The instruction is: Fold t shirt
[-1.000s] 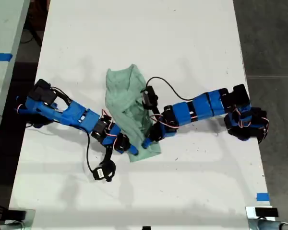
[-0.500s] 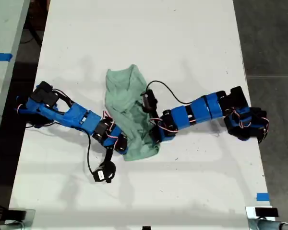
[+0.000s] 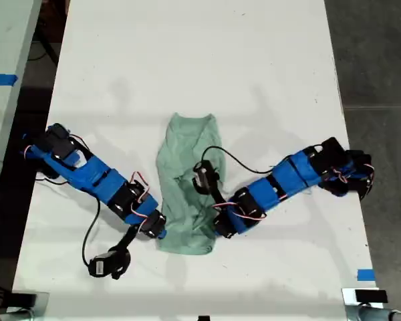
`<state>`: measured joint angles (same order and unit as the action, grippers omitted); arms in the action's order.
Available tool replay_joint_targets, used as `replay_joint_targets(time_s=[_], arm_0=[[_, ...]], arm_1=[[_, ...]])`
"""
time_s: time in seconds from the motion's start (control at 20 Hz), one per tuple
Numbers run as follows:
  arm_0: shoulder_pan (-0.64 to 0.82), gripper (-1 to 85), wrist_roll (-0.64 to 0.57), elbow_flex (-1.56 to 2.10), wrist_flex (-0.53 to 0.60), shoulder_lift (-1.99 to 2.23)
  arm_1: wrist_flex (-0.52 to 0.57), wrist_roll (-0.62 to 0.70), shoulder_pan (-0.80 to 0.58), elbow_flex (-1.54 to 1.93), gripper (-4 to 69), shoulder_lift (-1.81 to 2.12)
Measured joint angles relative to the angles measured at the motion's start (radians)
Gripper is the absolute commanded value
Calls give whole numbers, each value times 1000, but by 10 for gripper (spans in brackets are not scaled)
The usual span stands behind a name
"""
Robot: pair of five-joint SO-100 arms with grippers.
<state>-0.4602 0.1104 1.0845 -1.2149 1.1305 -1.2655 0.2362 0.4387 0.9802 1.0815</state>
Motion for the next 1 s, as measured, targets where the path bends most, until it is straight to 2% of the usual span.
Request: replay_joint_targets(time_s=[0.15, 0.25, 0.3, 0.4, 0.5, 0.6, 0.75, 0.85, 0.95, 1.0], arm_0=[[-29, -2, -23, -5, -74, 112], [0, -2, -52, -5, -141, 202], [32, -2, -72, -5, -161, 249], [101, -2, -110, -5, -181, 290], [133, -2, -121, -5, -184, 290], [124, -2, -121, -5, -184, 278], [123, -2, -120, -5, -169, 232], [121, 3, -109, -5, -160, 219], [101, 258, -106, -5, -161, 202], [81, 303, -101, -5, -169, 183]], arm_1=[[-5, 69, -12, 0, 12, 140], [-28, 110, -58, 18, 12, 225], [-34, 124, -94, 46, 37, 264], [-28, 140, -146, 67, 319, 290], [18, 123, -126, 69, 368, 272], [135, 55, -72, 69, 386, 176], [370, 0, 2, -12, 380, -86], [488, -31, 25, -28, 363, -193], [537, -40, 26, -46, 360, -222], [555, -43, 23, -49, 355, -230]])
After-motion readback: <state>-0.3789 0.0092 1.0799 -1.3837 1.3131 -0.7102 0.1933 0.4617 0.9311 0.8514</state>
